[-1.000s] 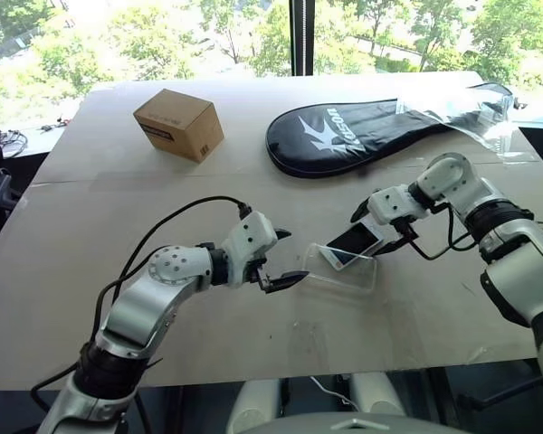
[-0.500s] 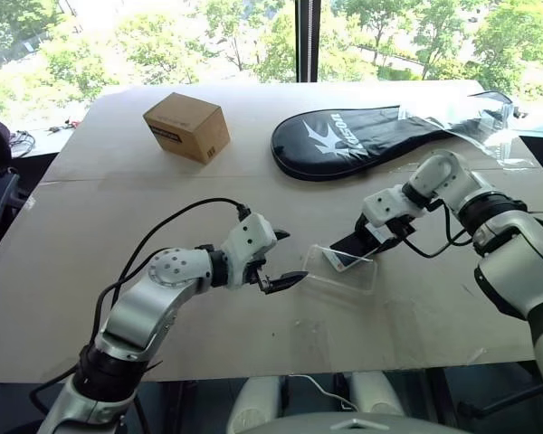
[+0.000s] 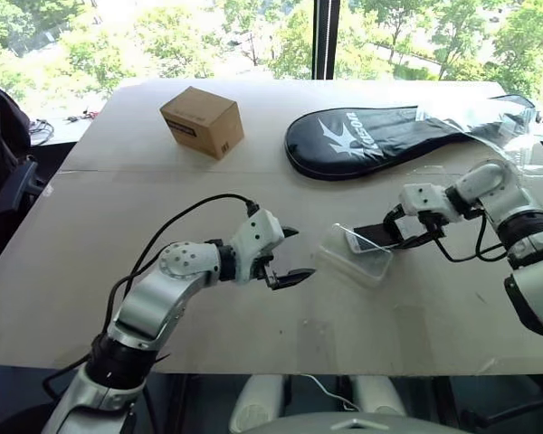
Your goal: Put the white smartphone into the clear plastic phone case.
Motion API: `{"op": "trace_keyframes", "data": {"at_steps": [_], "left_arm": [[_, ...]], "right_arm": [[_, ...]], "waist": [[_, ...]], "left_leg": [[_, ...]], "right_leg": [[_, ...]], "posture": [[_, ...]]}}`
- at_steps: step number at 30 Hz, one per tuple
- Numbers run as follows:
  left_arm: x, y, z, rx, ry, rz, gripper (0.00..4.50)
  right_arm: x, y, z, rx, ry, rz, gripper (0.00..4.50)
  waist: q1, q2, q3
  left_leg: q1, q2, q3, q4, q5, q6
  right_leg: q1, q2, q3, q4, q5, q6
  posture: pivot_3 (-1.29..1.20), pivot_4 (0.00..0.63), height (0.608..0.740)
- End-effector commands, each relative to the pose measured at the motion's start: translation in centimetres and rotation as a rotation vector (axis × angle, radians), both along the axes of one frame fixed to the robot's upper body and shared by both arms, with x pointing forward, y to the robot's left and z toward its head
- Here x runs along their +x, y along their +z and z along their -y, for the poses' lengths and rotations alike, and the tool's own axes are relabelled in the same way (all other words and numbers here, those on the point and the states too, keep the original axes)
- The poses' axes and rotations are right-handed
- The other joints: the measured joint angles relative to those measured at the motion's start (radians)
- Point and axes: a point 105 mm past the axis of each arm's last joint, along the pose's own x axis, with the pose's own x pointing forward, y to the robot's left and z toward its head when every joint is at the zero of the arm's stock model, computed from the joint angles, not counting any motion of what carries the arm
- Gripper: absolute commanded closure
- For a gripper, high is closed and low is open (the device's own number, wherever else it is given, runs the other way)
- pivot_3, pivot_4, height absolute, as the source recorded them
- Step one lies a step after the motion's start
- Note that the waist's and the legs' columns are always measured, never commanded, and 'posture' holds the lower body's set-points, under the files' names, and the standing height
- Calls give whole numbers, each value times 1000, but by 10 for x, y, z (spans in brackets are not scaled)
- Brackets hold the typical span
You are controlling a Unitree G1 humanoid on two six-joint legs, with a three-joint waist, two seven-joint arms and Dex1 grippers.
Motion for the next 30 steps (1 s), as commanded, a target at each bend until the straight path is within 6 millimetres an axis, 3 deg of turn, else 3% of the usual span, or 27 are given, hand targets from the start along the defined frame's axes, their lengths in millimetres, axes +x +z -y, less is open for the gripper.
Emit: {"op": "trace_keyframes", "data": {"at_steps": [1, 6, 9, 19, 25, 30], "left_arm": [[1, 7, 4, 0, -41, 38, 0], [4, 9, 9, 3, -73, 47, 0], [7, 12, 12, 2, -86, 56, 0], [12, 17, 17, -15, -101, 70, 0], [18, 14, 22, -11, -119, 78, 0], [24, 13, 27, -22, -154, 77, 0]], "right_arm": [[-1, 12, 15, -102, 77, 171, 1798], [-4, 36, 6, -102, 171, 316, 1798], [-4, 48, 3, 7, 112, 310, 1798], [1, 60, 31, 64, -149, 271, 1798], [-46, 59, 18, 216, -243, 47, 1798], [-93, 40, -6, 276, -300, -84, 1798]], "waist": [[1, 1, 1], [-2, 2, 2], [-7, 3, 3], [-17, 4, 4], [-12, 4, 4], [-8, 5, 4]], "left_leg": [[-2, 0, 0, 0, 0, 0], [-16, 0, -1, 2, 0, 0], [-19, 0, -1, 2, 0, 0], [-19, 0, -1, 2, 0, 0], [-22, 0, -3, 4, 0, 0], [-25, 0, -4, 5, 0, 0]], "right_leg": [[-1, 0, -1, -1, 0, 0], [-14, 0, -2, 1, 1, 1], [-16, 1, -2, 0, 1, 1], [-16, 1, -3, -1, 1, 1], [-17, 0, -4, -1, 0, 1], [-18, 0, -5, 0, 1, 1]], "posture": [[0, 150, 740], [0, 150, 740], [0, 150, 740], [0, 150, 740], [0, 150, 740], [0, 150, 740]]}}
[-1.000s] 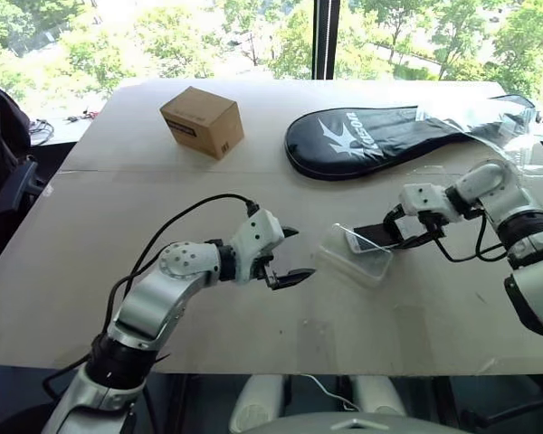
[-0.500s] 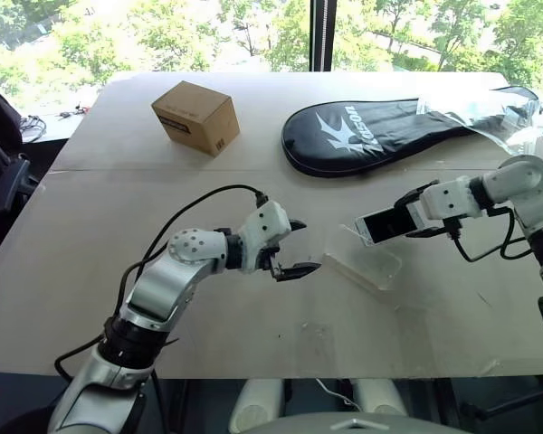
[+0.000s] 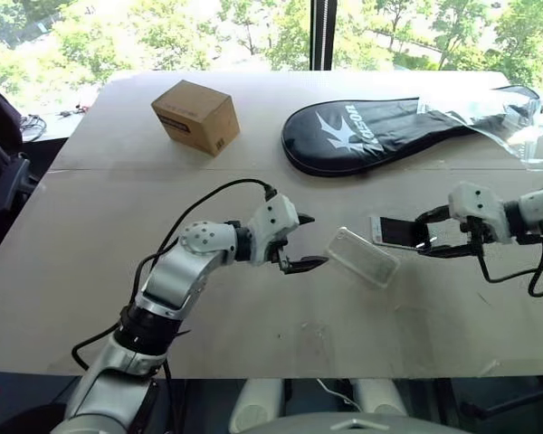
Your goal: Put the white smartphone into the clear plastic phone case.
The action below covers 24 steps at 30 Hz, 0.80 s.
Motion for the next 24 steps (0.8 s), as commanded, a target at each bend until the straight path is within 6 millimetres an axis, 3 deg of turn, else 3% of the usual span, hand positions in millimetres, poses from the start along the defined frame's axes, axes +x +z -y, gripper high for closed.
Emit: {"op": "trace_keyframes", "data": {"at_steps": [1, 6, 14, 20, 24], "left_arm": [[4, 10, 4, -15, -39, 48, 0], [14, 17, 8, -29, -67, 68, 0], [17, 25, 14, -32, -116, 92, 0], [20, 28, 15, -17, -131, 111, 0], [11, 21, 25, -20, -187, 90, 0]], "right_arm": [[-28, 7, -22, 82, -39, -7, 1798], [-49, -5, -41, 158, -204, -30, 1798], [-38, -7, -46, 148, -439, 48, 1798], [-34, -10, -45, -1, -409, 149, 1798], [-37, -12, -49, -71, -370, 154, 1798]], "waist": [[6, 0, 0], [12, 0, 0], [9, -1, 0], [8, -1, 0], [8, -1, 0]], "left_leg": [[0, 0, 0, 0, 0, 0], [-1, -1, -2, 2, 0, 0], [0, -1, -2, 3, 0, 0], [0, -1, -2, 3, 0, 0], [0, -1, -1, 3, 0, 0]], "right_leg": [[0, 0, -1, 0, 0, 0], [0, 0, -2, 1, 0, 1], [1, 1, -2, 1, 1, 2], [1, 2, -2, 1, 1, 2], [1, 2, -2, 1, 1, 2]], "posture": [[0, 150, 740], [0, 150, 740], [0, 150, 740], [0, 150, 740], [0, 150, 740]]}}
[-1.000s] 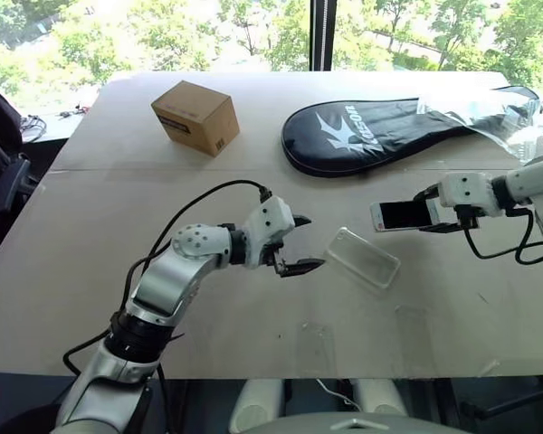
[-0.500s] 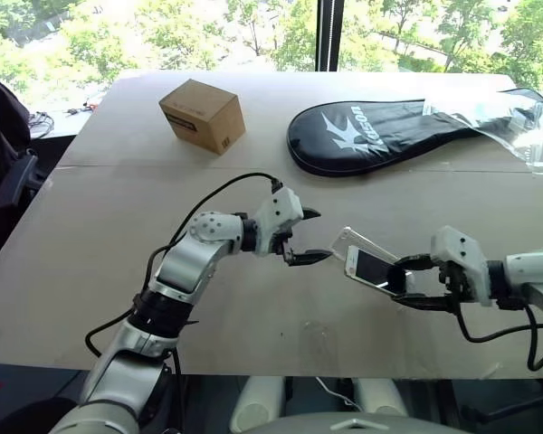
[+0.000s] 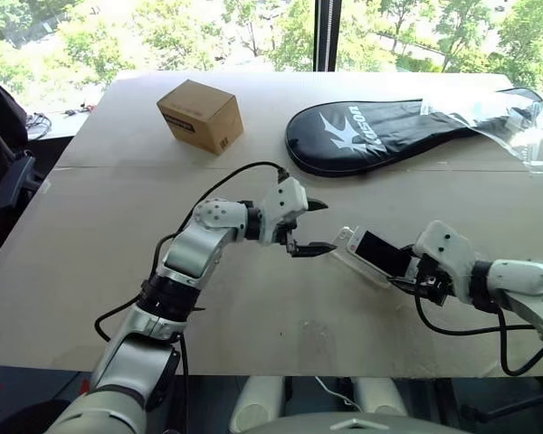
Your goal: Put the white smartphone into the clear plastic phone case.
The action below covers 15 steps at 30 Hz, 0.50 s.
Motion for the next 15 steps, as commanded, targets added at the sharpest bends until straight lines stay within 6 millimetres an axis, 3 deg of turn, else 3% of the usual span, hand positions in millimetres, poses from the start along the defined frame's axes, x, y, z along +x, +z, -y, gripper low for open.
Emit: {"op": "trace_keyframes", "data": {"at_steps": [1, 3, 6, 9, 11, 13, 15], "left_arm": [[-12, 0, 15, -8, -81, 10, 0], [-16, -6, 20, -9, -102, -29, 0], [-14, -11, 28, -5, -126, -37, 763], [-10, -12, 34, -13, -133, -29, 2141], [-8, -13, 36, -25, -129, -26, 2795], [-7, -14, 39, -48, -125, -29, 3813], [-7, -17, 41, -52, -125, -29, 4484]], "right_arm": [[-1, 9, -10, -29, 29, 47, 1798], [0, 6, -13, -23, 24, 28, 1798], [-5, -2, -12, -45, 19, -19, 1798], [-4, -3, -9, -65, 5, -20, 1798], [-2, -3, -7, -71, -8, -16, 1798], [-1, -2, -5, -70, -24, -19, 1798], [-1, -2, -4, -71, -40, -26, 1798]], "waist": [[0, 0, 0], [0, 0, 0], [2, 0, 0], [1, 0, 0], [1, -1, -1], [1, -1, -1], [1, -1, -1]], "left_leg": [[0, 0, 0, 0, 0, 0], [0, 0, 0, 0, 0, 0], [0, 0, 0, 1, 0, 0], [0, 0, 0, 1, 0, 0], [0, 0, 0, 2, 0, 0], [0, 0, 0, 2, 0, 0], [0, 0, -1, 3, 0, 0]], "right_leg": [[0, 0, 0, 0, 0, 0], [0, 0, 0, 0, 0, 0], [0, 0, 0, 0, 0, 0], [0, 0, 0, 0, 0, 0], [0, 0, 0, 1, 0, 0], [1, 0, 0, 1, 0, 0], [1, 0, -1, 1, 0, 0]], "posture": [[0, 150, 740], [0, 150, 740], [0, 150, 740], [0, 150, 740], [0, 150, 740], [0, 150, 740], [0, 150, 740]]}}
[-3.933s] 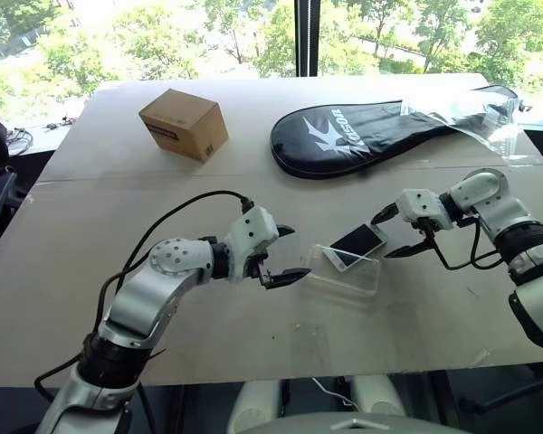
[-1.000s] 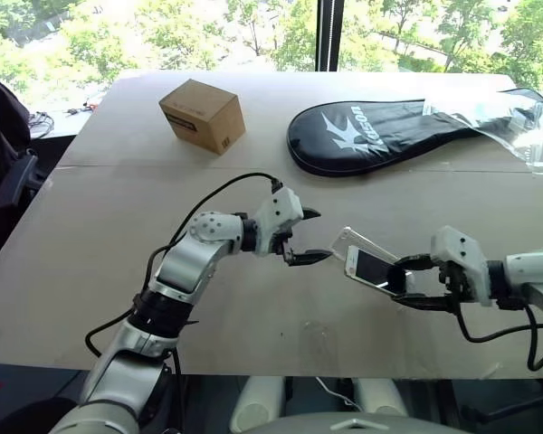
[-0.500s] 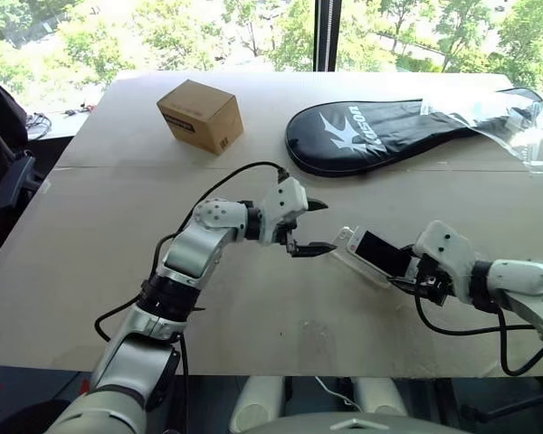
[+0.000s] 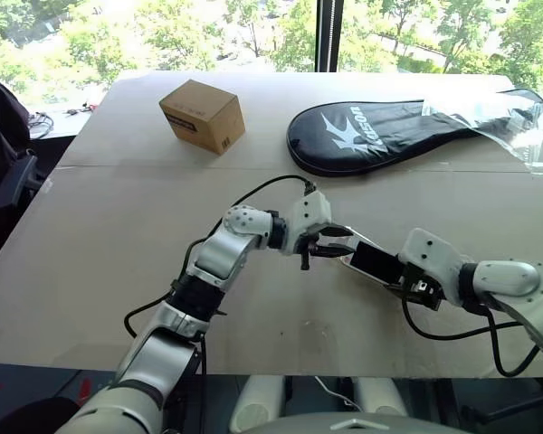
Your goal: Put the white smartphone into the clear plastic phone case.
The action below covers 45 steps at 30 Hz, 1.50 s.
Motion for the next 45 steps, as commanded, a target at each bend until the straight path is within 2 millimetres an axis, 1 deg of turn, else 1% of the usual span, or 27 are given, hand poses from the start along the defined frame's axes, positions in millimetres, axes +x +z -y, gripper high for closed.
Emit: {"op": "trace_keyframes", "data": {"at_steps": [1, 4, 9, 19, 26, 33, 43, 45], "left_arm": [[2, 3, 3, -11, -7, 42, 4484], [4, 0, 5, 6, -14, 56, 4484], [6, -2, 7, 20, -20, 71, 4484], [5, -9, 14, 49, -34, 84, 4484], [8, -9, 11, 47, -10, 94, 4484], [13, -10, 8, 56, 14, 101, 4484], [19, -21, 13, 78, 47, 99, 4484], [18, -28, 11, 104, 47, 84, 4484]], "right_arm": [[3, 4, 4, -16, -51, 12, 1798], [7, 4, 4, -13, -86, 7, 1798], [7, 3, 4, -15, -120, -36, 1798], [13, 3, -2, 6, -162, -67, 1798], [18, 11, -2, 61, -203, -91, 1798], [18, 13, -5, 68, -217, -126, 1798], [19, 5, -10, 10, -185, -115, 1798], [19, 5, -13, 13, -177, -115, 1798]], "waist": [[0, 0, 0], [0, 0, 0], [1, 0, 0], [-3, -1, 0], [-16, -1, -1], [-19, -1, -1], [-24, -1, -1], [-25, -2, -1]], "left_leg": [[0, 0, 0, 1, 0, 0], [0, 0, 0, 3, 0, 0], [0, -1, 0, 7, 0, 0], [1, -1, 1, 8, 0, 0], [2, -1, 1, 8, 0, 0], [1, -1, 1, 8, 0, 0], [1, -1, 1, 8, 0, 0], [1, -1, 1, 8, 0, 0]], "right_leg": [[0, 0, 0, 0, 0, 0], [0, 0, 0, 3, 0, 0], [0, 0, 0, 7, 0, 0], [0, 0, 1, 10, 0, 0], [0, 0, 1, 12, 0, 0], [0, 0, 1, 12, 0, 0], [0, 0, 1, 12, 0, 0], [0, 0, 1, 12, 0, 0]], "posture": [[0, 150, 740], [0, 150, 740], [0, 150, 740], [0, 150, 740], [0, 150, 740], [0, 150, 740], [0, 150, 740], [0, 150, 740]]}}
